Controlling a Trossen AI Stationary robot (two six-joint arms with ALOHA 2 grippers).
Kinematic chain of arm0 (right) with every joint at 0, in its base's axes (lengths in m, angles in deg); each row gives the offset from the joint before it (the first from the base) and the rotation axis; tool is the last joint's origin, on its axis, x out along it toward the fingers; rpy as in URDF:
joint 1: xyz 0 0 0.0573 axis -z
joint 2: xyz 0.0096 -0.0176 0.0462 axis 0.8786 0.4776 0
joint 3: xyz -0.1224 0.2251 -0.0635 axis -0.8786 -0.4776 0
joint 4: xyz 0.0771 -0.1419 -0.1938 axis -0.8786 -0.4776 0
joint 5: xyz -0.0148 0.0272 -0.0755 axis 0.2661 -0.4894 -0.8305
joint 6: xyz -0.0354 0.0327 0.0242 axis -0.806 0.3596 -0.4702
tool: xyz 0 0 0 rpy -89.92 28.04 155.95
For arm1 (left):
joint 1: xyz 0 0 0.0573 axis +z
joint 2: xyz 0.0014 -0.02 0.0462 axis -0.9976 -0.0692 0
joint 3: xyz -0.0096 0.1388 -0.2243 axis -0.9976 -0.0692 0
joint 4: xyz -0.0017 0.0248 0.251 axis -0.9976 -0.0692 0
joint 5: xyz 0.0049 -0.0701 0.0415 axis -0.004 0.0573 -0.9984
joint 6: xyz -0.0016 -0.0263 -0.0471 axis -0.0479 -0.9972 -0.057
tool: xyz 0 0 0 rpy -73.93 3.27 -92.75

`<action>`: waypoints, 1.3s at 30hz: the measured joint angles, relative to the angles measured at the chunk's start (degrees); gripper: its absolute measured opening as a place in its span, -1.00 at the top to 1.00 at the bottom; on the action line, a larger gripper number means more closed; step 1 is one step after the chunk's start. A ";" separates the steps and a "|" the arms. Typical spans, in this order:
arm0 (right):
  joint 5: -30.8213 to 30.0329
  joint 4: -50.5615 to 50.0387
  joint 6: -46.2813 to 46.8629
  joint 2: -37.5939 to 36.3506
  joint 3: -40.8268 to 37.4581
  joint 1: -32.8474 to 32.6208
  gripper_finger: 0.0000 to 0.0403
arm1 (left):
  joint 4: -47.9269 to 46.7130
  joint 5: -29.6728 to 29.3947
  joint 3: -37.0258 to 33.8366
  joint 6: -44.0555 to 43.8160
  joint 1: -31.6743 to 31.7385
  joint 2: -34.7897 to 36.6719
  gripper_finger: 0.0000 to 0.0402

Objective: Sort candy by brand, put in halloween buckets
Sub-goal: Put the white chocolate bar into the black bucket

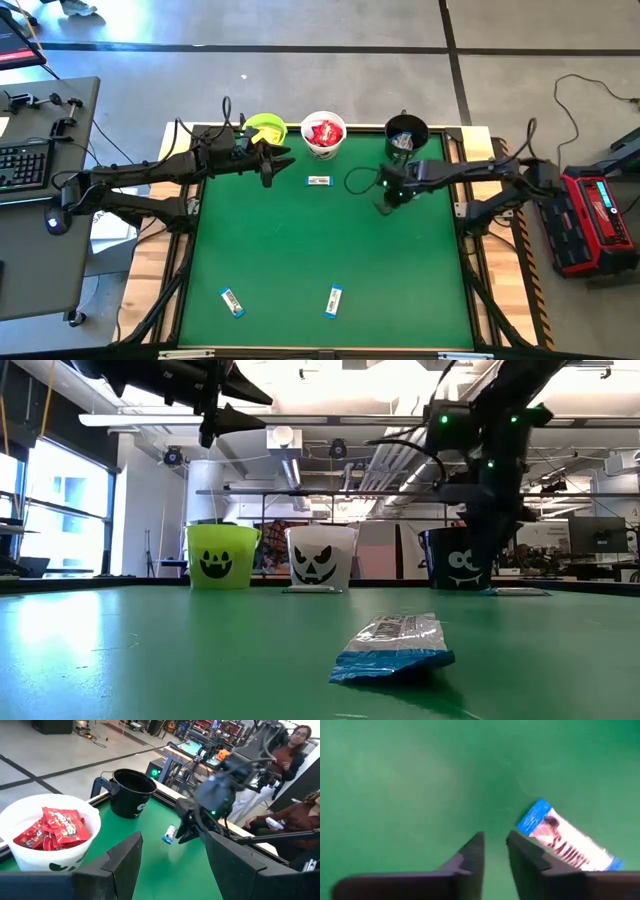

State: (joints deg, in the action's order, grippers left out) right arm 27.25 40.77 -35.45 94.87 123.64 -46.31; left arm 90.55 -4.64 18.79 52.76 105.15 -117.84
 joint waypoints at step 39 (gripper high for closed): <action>6.05 0.65 -54.05 11.25 0.56 8.54 0.99 | -4.70 -0.46 0.00 0.51 -0.02 0.00 -0.05</action>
State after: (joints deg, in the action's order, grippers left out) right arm 33.30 41.42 -89.50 106.12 124.20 -37.77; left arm 85.85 -5.10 18.79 53.27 105.12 -117.84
